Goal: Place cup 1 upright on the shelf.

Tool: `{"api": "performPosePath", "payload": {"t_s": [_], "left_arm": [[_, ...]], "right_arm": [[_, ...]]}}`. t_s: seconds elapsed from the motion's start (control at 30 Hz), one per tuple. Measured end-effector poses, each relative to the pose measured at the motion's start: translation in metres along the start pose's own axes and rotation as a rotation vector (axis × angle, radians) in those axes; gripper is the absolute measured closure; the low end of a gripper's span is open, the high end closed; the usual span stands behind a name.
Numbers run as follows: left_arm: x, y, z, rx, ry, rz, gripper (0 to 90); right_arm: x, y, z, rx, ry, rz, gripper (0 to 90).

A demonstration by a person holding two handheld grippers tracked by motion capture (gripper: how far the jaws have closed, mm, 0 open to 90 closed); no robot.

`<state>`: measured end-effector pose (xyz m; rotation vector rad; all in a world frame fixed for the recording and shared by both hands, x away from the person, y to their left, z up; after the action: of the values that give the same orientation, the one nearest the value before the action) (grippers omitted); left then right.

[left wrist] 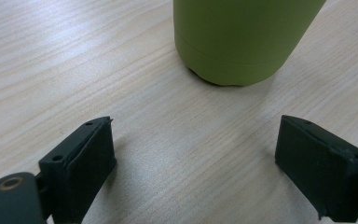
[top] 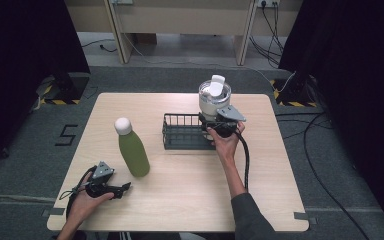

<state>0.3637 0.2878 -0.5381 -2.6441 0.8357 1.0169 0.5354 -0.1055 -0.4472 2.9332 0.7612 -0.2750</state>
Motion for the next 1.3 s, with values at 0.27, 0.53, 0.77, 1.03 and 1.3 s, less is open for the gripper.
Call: {"api": "performPosePath", "payload": {"t_s": [0.27,0.53,0.77,1.03,1.3], "left_arm": [[0.0000,0.0000,0.0000,0.001,0.000,0.000,11.0],[0.0000,0.0000,0.0000,0.001,0.000,0.000,11.0],[0.0000,0.0000,0.0000,0.001,0.000,0.000,11.0],[0.0000,0.0000,0.0000,0.001,0.000,0.000,11.0],[0.0000,0.0000,0.0000,0.001,0.000,0.000,11.0]], "right_arm": [[-0.0028,0.0000,0.0048,-0.002,0.008,-0.004,10.2],[-0.0032,0.0006,0.0058,-0.004,0.004,-0.012,10.1],[-0.0047,0.0011,0.0052,-0.004,-0.005,-0.016,10.1],[-0.0084,-0.0003,0.0049,0.002,-0.021,0.002,9.9],[-0.0096,-0.0015,0.0064,-0.001,-0.014,0.015,9.9]]}}
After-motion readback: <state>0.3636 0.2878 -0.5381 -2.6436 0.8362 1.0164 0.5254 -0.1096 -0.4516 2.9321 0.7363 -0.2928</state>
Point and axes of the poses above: each handheld gripper's, and its own axes: x roughly forward along the jaws, z roughly out of its underside, y roughly to its right, the point moved 2 cm from there along x, roughly forward along the jaws
